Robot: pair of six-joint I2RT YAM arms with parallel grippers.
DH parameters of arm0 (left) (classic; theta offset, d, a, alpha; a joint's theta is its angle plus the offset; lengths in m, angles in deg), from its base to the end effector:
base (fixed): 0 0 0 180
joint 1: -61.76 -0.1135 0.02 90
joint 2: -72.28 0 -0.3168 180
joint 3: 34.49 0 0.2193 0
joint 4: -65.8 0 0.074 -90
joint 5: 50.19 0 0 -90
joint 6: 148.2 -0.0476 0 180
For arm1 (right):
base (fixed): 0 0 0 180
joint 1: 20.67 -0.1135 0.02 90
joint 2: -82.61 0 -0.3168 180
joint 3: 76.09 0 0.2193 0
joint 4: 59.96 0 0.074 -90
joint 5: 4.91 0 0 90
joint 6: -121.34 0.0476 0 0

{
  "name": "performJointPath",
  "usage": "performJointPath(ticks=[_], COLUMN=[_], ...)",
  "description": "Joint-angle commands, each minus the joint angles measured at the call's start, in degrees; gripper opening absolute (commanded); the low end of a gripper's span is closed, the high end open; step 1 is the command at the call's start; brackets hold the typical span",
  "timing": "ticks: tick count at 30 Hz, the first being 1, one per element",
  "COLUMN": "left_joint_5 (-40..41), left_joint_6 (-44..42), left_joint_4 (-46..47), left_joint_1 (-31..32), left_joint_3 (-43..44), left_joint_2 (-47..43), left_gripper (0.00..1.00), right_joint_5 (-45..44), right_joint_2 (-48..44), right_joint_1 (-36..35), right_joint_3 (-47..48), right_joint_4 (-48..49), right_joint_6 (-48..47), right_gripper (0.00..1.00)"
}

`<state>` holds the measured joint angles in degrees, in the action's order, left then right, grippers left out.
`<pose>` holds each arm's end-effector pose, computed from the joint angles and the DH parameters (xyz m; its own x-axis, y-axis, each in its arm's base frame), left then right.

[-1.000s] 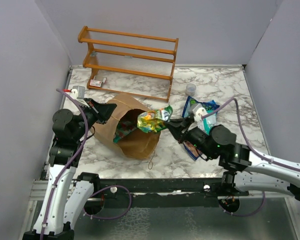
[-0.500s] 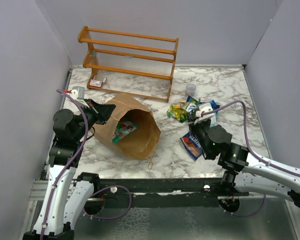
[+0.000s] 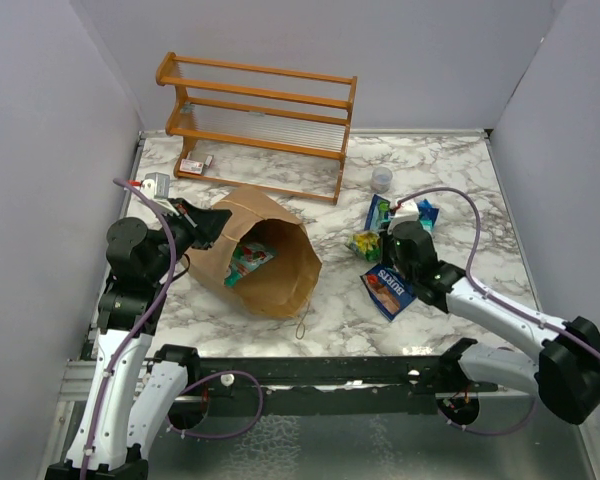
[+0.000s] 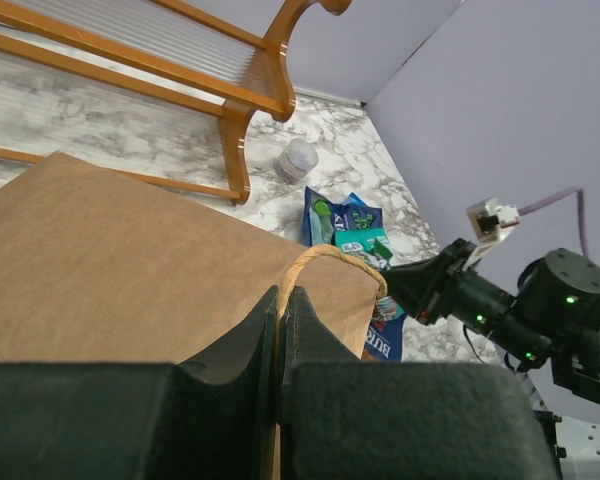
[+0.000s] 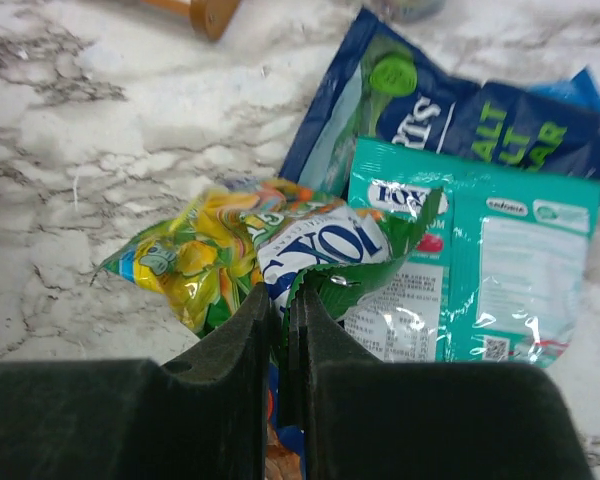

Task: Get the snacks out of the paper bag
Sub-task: Place the snack at the center of the board.

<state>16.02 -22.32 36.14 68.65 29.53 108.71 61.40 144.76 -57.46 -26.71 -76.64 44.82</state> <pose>0.0741 -0.0283 0.3989 -0.3279 -0.5006 -0.8012 0.3922 0.6994 -0.5975 0.1622 0.0974 0.2873 -0.4454 -0.0665 -0.8928 -0.1691 0.9855 0.0109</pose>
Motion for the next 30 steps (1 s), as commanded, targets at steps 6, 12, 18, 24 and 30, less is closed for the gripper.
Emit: performJointPath(ticks=[6, 12, 18, 24, 30], left_joint_5=[-7.48, -12.75, -15.67, -15.61, -14.62], left_joint_6=[0.35, 0.76, 0.81, 0.63, -0.54], left_joint_4=[5.32, 8.11, 8.80, 8.52, 6.78], left_joint_1=[0.13, 0.13, 0.13, 0.08, 0.09], left_joint_3=[-0.06, -1.27, -3.03, -3.60, -3.10], left_joint_2=[1.13, 0.79, -0.40, -1.77, -1.34], left_gripper=[0.00, 0.00, 0.00, 0.00, 0.00], right_joint_5=[10.89, 8.06, 11.61, 26.05, 54.47], right_joint_2=[5.83, 3.53, -2.01, -10.84, -15.89], right_joint_1=[5.84, 5.95, 5.95, 5.95, 5.86], right_joint_3=[-3.79, -4.82, 0.71, 3.48, -1.70], right_joint_4=[8.11, 6.97, 0.89, -1.53, 9.87], right_joint_6=[7.18, 7.86, 3.90, -1.50, -3.99], right_gripper=[0.01, 0.15, 0.50, 0.70, 0.82])
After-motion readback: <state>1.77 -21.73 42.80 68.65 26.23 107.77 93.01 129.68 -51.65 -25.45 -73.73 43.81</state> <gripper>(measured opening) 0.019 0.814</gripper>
